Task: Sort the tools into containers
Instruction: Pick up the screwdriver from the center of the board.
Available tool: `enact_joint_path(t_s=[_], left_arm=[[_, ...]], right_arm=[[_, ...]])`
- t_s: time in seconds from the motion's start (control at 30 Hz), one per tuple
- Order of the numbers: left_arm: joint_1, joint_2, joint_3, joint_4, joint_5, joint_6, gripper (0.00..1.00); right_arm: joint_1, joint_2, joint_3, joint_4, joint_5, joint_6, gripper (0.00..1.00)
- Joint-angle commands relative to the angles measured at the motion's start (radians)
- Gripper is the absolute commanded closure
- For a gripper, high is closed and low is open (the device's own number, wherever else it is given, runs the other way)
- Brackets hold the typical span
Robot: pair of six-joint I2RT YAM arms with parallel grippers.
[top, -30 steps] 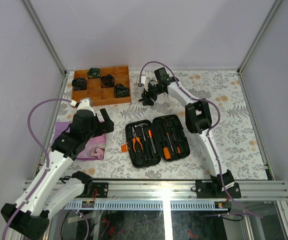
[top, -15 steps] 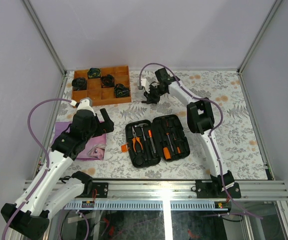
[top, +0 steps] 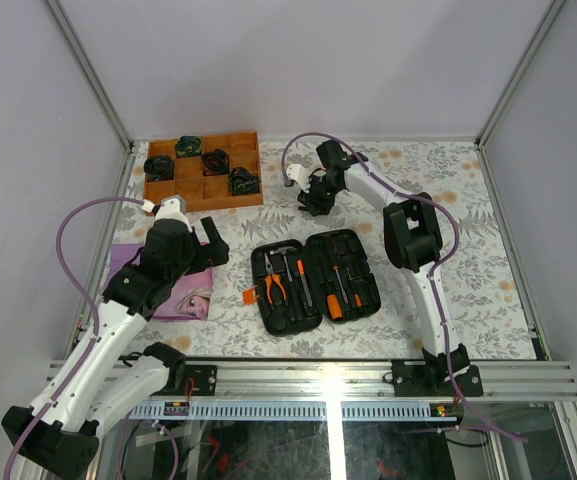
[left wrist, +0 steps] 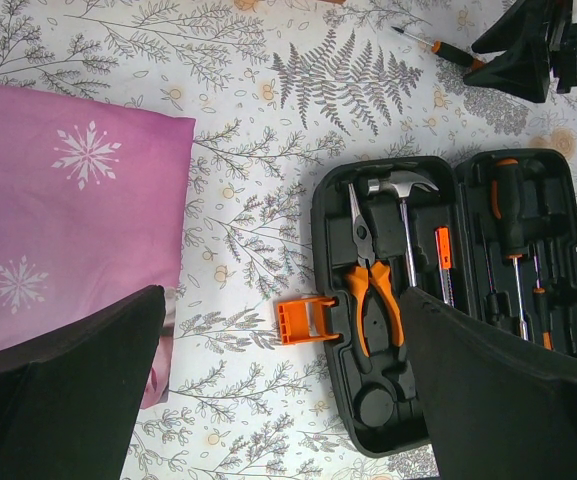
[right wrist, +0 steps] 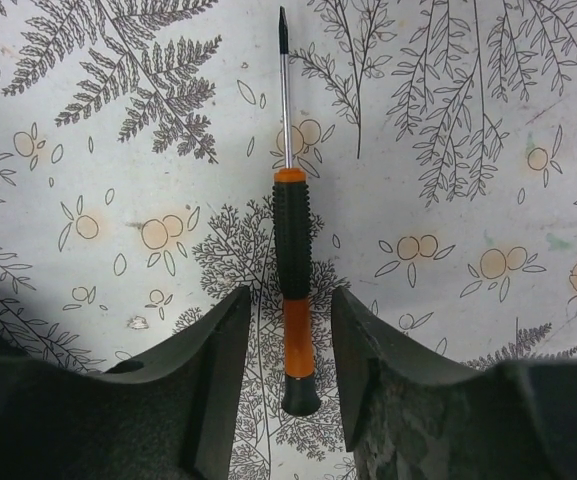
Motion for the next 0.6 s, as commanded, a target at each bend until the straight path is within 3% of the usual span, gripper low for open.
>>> enact_joint_path(t_s=[0.0, 0.4, 0.57], left_arm=[[0.006, 0.005, -0.005, 0.028, 0.013, 0.012, 0.0], [0.007, 0.004, -0.006, 0.027, 0.01, 0.011, 0.0], [0.006, 0.002, -0.006, 0.027, 0.01, 0.01, 0.0]], right_arm=[[-0.006, -0.009, -0.001, -0.078, -0.015, 0.016, 0.54], [0.007, 0.048, 0.069, -0.056, -0.092, 0.058, 0.57], [0.038, 0.073, 0.094, -0.046, -0.057, 0.074, 0.61]])
